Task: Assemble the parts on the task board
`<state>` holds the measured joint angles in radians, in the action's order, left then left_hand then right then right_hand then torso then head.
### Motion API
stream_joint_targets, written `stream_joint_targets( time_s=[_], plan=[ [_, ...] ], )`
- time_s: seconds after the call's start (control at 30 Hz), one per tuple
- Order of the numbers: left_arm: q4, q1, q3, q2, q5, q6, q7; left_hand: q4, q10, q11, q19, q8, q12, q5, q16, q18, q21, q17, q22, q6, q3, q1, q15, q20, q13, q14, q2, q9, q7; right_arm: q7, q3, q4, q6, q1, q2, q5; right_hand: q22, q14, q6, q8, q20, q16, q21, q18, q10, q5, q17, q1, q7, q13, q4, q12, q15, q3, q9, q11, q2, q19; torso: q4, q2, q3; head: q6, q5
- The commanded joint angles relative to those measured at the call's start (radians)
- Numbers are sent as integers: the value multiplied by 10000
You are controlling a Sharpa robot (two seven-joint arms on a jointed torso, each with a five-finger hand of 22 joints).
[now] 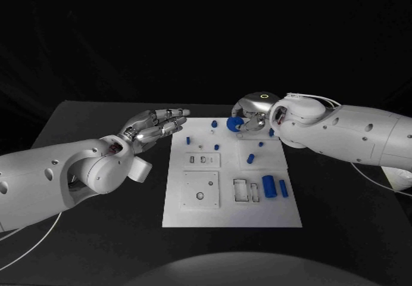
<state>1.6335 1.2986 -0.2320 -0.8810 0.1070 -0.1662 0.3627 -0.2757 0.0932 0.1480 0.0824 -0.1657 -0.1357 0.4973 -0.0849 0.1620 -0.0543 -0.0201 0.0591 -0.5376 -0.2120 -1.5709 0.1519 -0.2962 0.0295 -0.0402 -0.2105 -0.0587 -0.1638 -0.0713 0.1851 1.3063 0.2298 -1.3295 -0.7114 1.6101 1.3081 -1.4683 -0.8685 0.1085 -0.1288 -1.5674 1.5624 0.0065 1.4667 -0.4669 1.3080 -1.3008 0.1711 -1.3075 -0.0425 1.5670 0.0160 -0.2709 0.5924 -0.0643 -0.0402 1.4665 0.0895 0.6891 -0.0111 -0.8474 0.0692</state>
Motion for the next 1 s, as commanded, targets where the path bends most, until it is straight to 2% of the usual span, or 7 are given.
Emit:
stream_joint_targets(
  time_s=[0.03, 0.27, 0.6, 0.83, 1.0],
  plan=[
    [18, 1, 7, 46, 41, 178, 28, -1, 4, 68, 50, -64, -48, 36, -38, -136, -49, -16, 16, -73, 55, -108, 67, 5, 14, -33, -2, -14, -106, 152, 8, 13, -462, -25, 251, -236, 2589, -1025, -475, 585, 71, -34, 11, -37, 1041, 44, 2628, 62, -431, -2633, -38, 38, -62, 13, 1148, 24, 62, 956, 32, 22, 15, 1, -2],
    [41, 4, 8, 62, 41, 177, 2, -2, 5, 69, 51, -64, -49, 37, -40, -137, -50, -16, 16, -73, 55, -108, 69, 5, 14, -34, -2, -14, -106, 191, 6, -395, -841, -26, 978, -263, 2581, -1025, -438, 534, 69, -34, -4, -32, 1041, 285, 2628, 96, -423, -2633, -47, 38, -59, 14, 1162, 18, 67, 939, 75, 22, 16, -8, -30],
    [43, 6, 10, 79, 43, 181, -10, -3, 11, 78, 65, -71, -56, 39, -68, -151, -58, -22, 20, -76, 57, -115, 100, 4, 14, -51, 9, -14, -115, 246, -3, -1123, -1087, 73, 1887, -311, 2559, -1025, -397, 489, 66, -34, -47, -15, 1041, 363, 2628, 92, -413, -2633, -38, 38, -54, 1, 1156, 11, 74, 888, 45, 28, 17, -15, -72],
    [12, 5, 9, 110, 44, 196, -17, -3, 11, 78, 65, -71, -56, 39, -68, -151, -58, -22, 20, -76, 57, -115, 100, 4, 14, -51, 9, -14, -115, 131, -9, -1325, -1274, 111, 2085, -202, 2529, -1025, -312, 398, 57, -34, -106, 7, 1041, 403, 2628, 88, -378, -2633, -23, 38, -38, -25, 1120, -14, 73, 819, 37, 17, 2, -48, -54],
    [-9, 5, 9, 122, 44, 190, -14, -3, 11, 83, 74, -72, -57, 42, -72, -157, -64, -22, 24, -74, 58, -119, 112, 3, 14, -55, 14, -14, -120, -4, -10, -1466, -1438, 127, 2113, -129, 2500, -1025, -259, 320, 42, -34, -166, 28, 1041, 407, 2628, 63, -346, -2633, 11, 38, -16, -61, 1081, -41, 68, 750, 15, 9, 9, -63, -52]
  ],
)
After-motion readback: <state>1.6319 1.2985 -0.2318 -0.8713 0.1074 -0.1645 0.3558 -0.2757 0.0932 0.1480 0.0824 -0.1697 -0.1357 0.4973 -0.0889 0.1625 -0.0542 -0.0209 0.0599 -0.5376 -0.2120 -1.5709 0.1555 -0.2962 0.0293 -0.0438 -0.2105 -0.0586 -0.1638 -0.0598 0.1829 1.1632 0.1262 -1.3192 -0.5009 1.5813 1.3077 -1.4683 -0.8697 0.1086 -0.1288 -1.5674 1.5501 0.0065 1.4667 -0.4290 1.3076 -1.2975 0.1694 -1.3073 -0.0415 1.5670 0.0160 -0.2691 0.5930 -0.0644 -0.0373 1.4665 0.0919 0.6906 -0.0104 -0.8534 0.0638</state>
